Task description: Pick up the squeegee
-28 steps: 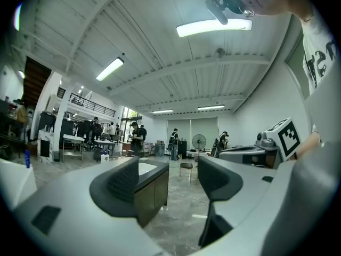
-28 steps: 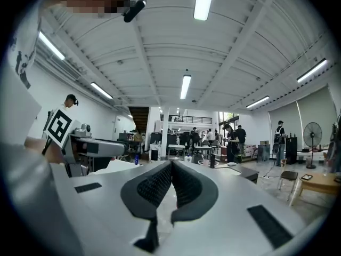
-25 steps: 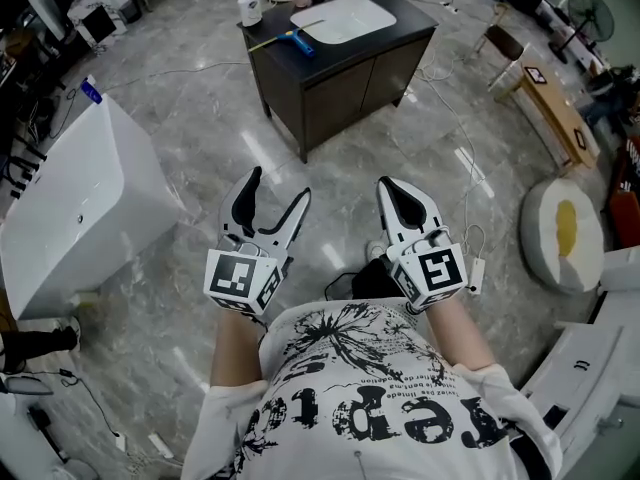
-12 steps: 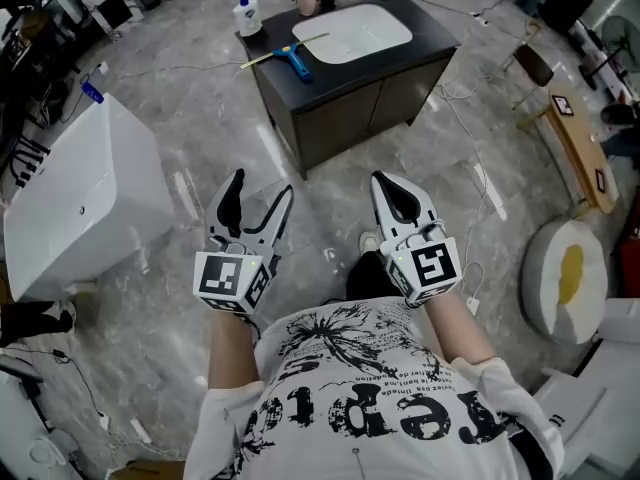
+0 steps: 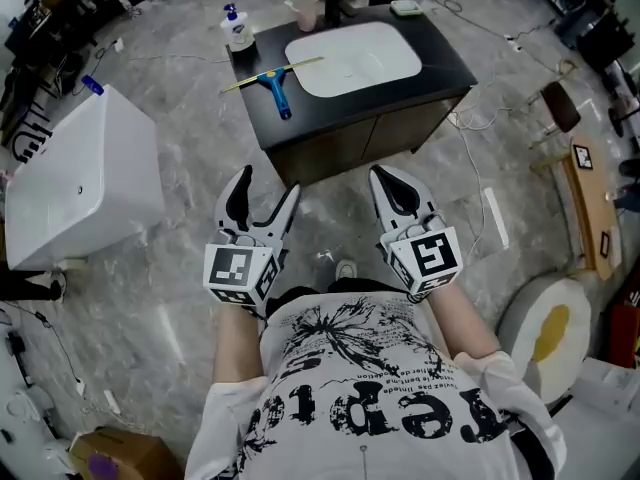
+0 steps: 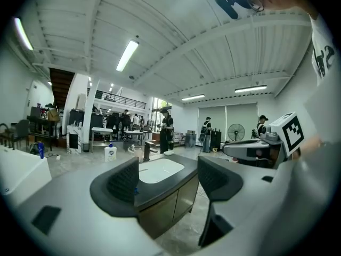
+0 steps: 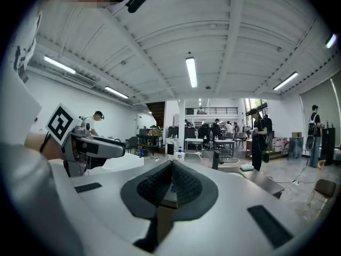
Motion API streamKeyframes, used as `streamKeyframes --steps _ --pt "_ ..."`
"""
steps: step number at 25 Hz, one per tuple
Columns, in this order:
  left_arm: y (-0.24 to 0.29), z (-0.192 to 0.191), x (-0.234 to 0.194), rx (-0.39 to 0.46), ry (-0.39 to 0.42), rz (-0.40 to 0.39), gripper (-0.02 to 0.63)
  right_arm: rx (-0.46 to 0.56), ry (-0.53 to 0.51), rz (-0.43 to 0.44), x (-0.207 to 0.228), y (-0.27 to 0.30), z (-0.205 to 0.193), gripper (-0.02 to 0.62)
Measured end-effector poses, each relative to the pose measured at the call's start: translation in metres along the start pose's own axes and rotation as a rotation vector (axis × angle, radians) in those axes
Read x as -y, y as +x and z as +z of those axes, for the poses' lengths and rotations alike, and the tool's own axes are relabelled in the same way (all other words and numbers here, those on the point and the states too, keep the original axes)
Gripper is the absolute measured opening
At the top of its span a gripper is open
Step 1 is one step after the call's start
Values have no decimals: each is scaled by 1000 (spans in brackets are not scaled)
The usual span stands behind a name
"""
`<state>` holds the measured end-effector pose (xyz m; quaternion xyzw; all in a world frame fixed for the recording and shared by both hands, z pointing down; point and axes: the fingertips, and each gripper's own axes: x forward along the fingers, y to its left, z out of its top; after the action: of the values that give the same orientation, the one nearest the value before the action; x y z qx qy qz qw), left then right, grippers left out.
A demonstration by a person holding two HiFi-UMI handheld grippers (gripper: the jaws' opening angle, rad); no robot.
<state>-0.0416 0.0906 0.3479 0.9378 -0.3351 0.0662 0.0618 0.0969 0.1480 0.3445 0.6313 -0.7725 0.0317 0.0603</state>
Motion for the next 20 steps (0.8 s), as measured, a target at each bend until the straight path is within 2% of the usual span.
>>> streamKeyframes --steps 5,10,15,20 --pt "53 -17 -13 -58 -78 54 334 -31 40 84 41 38 -14 15" --pt "110 -30 -47 -106 -90 106 334 -55 35 116 78 95 -23 15" --pt "181 -47 -93 -155 -119 157 334 -79 7 144 114 164 -31 15" --pt "263 -70 -159 -232 -179 232 334 -106 -18 174 155 257 -41 15"
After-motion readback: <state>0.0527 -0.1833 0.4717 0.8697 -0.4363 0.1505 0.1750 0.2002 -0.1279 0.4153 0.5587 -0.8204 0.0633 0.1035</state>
